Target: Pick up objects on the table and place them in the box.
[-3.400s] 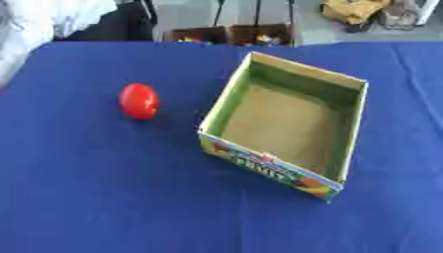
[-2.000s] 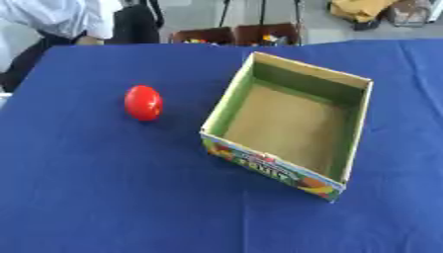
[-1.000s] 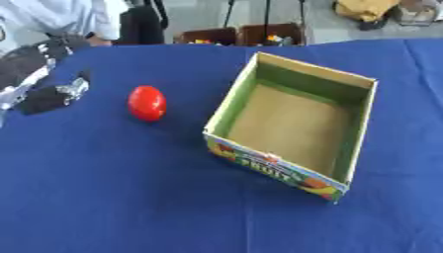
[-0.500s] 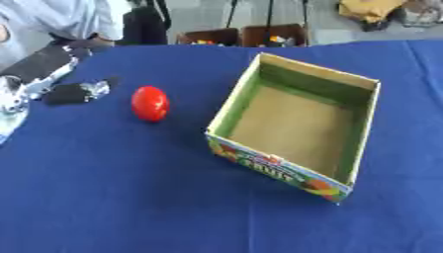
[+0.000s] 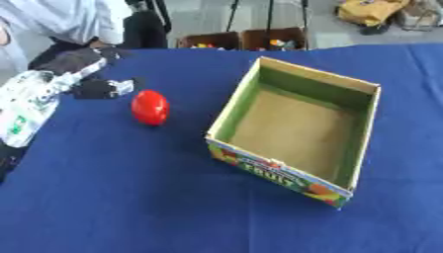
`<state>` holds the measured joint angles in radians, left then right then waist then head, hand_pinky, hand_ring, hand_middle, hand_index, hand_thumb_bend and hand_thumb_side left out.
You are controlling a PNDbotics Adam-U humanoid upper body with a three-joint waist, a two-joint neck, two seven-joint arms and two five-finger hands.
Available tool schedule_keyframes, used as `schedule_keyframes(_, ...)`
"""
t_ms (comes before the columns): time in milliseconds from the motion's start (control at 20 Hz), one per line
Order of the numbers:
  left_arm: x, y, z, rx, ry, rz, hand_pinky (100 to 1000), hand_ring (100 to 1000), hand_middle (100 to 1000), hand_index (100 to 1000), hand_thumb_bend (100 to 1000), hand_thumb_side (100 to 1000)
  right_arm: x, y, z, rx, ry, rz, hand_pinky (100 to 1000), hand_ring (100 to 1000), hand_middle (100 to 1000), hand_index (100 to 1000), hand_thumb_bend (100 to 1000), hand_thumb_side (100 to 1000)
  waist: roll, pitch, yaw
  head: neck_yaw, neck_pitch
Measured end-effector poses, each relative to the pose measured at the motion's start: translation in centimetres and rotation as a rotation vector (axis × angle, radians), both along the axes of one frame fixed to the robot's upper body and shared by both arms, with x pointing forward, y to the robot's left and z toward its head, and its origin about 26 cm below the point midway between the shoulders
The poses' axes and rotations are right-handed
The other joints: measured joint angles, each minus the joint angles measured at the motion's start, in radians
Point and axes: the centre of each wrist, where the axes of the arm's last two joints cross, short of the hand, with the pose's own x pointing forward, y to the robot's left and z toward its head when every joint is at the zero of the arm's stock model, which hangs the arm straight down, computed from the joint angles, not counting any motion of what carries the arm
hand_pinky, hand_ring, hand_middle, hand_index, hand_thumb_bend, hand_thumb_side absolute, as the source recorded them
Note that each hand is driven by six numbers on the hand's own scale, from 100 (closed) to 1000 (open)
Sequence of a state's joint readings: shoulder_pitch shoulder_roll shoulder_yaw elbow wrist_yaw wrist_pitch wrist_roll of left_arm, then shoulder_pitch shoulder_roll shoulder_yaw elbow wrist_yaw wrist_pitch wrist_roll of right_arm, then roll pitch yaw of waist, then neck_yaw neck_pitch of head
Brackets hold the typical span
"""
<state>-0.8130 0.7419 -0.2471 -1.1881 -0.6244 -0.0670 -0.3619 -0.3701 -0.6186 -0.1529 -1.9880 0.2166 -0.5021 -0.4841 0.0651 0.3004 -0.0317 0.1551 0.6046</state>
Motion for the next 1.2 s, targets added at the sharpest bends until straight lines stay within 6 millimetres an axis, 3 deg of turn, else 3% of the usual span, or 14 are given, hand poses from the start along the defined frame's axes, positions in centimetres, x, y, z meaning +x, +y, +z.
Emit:
schedule_keyframes(100,0.4,-0.1,-0.1,0.005,0.028,-0.003,639,868,945,1000,569,788,0.0,0.0,0.0,-0.001,0.0,0.001,701,763,729,784,100,1000,0.0,0.006,-0.005,0.005,-0.004)
schedule_keyframes(250,0.7,-0.2,0.0,0.027,0.103,-0.016,651,873,948,1000,595,709,0.0,0.1,0.0,0.002,0.001,0.004,702,764,729,784,100,1000,0.0,0.012,-0.006,0.009,-0.009)
schedule_keyframes(650,0.4,-0.2,1.7,0.094,0.236,-0.005,634,882,949,1000,589,779,0.1,0.2,-0.1,0.002,0.006,0.007,704,765,728,782,100,1000,0.001,0.015,-0.004,0.009,-0.012)
schedule_keyframes(1200,0.6,-1.1,1.6,0.051,0.287,-0.032,606,865,950,1000,584,804,0.1,0.3,-0.3,0.014,0.009,0.007,705,766,728,780,100,1000,0.001,0.021,-0.011,0.015,-0.016)
